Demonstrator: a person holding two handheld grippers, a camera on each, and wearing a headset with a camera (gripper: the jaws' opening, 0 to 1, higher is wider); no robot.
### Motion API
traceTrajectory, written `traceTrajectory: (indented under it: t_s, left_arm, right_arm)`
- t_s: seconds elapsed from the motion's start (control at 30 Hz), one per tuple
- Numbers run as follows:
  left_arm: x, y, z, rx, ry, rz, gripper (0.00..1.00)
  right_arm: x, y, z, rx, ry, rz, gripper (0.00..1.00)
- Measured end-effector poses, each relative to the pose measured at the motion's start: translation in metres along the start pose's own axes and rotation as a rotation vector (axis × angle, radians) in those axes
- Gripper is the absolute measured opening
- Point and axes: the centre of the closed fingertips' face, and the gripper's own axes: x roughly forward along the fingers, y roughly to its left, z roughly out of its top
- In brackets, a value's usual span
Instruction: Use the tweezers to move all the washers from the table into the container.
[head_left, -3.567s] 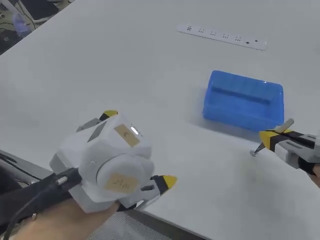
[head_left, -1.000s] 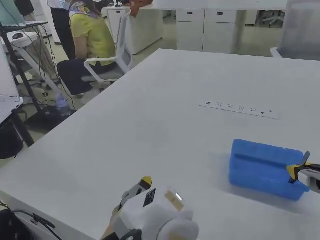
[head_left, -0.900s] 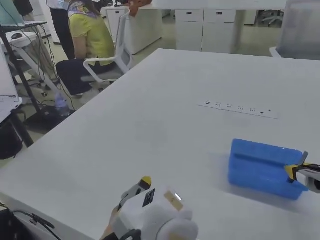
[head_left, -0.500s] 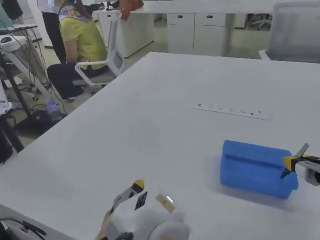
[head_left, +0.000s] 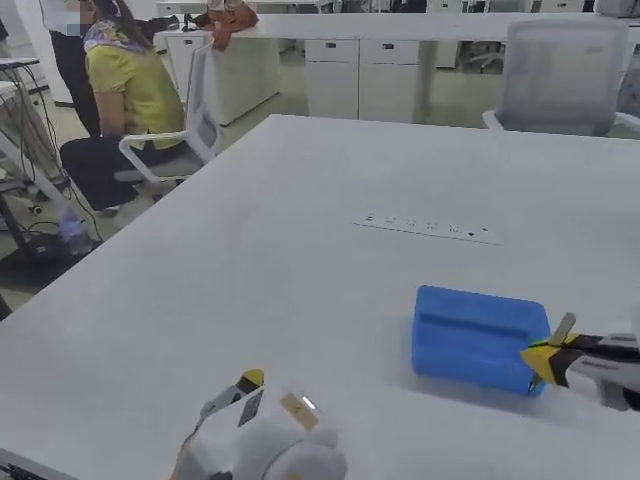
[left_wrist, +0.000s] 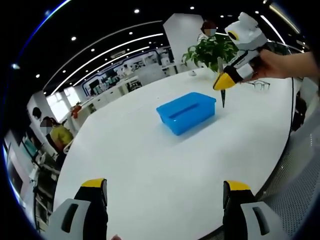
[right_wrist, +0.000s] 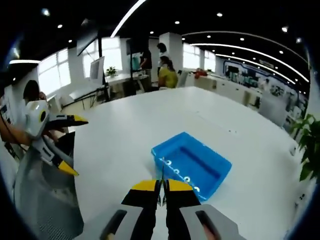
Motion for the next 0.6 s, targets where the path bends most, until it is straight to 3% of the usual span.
traceTrajectory:
  t_s: [0.07, 0.2, 0.23, 0.37, 0.5, 0.6]
  left_arm:
    - [-0.001, 0.000, 0.001, -0.007, -0.007, -0.001, 0.99]
    - [-0.002, -0.001, 0.003, 0.002, -0.018, -0.002, 0.99]
    - [-0.003, -0.002, 0.005, 0.006, -0.023, -0.002, 0.99]
    - [-0.005, -0.003, 0.010, -0.024, -0.044, -0.028, 0.99]
    - [-0.012, 0.011, 0.016, -0.074, -0.060, 0.000, 0.99]
    - [-0.017, 0.025, 0.017, -0.099, -0.056, 0.021, 0.99]
  right_arm:
    - [0.004, 0.017, -0.014, -0.041, 0.085, 0.065, 0.02]
    - [0.011, 0.029, -0.031, -0.155, 0.196, 0.123, 0.02]
    - [0.012, 0.032, -0.032, -0.178, 0.204, 0.134, 0.02]
    - [0.018, 0.042, -0.048, -0.186, 0.314, 0.217, 0.02]
    - [0.027, 0.047, -0.063, -0.315, 0.427, 0.248, 0.02]
    - [0.037, 0.052, -0.064, -0.359, 0.452, 0.266, 0.02]
